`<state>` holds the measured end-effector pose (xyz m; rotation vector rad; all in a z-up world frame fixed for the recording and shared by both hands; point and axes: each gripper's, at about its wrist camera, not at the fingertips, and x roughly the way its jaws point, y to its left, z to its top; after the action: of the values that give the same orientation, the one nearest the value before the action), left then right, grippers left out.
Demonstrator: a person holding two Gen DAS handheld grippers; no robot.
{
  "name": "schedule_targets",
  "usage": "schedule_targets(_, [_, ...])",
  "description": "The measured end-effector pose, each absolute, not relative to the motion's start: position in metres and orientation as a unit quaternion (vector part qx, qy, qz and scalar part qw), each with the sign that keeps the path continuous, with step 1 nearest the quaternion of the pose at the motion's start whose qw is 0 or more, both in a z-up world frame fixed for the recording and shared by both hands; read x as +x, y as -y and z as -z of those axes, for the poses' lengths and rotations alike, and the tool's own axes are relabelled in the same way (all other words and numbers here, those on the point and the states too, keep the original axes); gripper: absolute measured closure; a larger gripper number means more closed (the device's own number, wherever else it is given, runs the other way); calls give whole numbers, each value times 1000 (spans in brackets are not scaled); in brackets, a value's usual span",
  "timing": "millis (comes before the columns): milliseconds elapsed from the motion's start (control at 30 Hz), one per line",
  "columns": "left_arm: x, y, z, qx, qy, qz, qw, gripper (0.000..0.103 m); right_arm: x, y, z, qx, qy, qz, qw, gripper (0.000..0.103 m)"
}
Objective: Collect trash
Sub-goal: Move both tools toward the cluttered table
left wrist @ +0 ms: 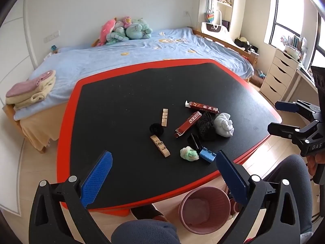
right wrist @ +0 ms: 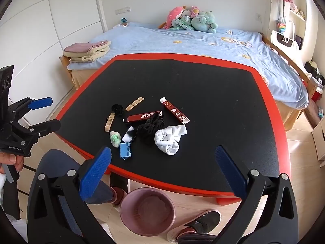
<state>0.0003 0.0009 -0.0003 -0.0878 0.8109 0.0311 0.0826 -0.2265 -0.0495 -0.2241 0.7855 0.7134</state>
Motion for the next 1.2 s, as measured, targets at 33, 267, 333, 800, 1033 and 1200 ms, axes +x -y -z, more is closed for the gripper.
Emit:
schedule_targets(33, [0, -2, 1, -50, -398, -14, 916, 5, 82, 227, 49, -106, -372, -340, 857, 3])
schedule_targets(267, [7, 2, 1, -31, -417, -30, 908, 5, 83, 226, 46, -108, -373, -342, 856, 3])
schedule_targets(333, [3, 0, 3, -33, -415, -27, 909, 5, 82, 225, 47, -107, -374, -344, 855, 3])
schedule_targets(800, [1, -6, 5, -41, -415, -33, 908, 5, 81, 224, 49, -107, -373, -347, 854, 3])
schedule_targets(1033, [0, -6, 3, -47, -413, -33, 909, 5, 81, 227, 49, -104, -372, -342, 856, 3])
schedule_targets(1200, [2, -7, 2, -52, -413, -34, 909, 5, 83, 229, 49, -101, -374, -344, 855, 3])
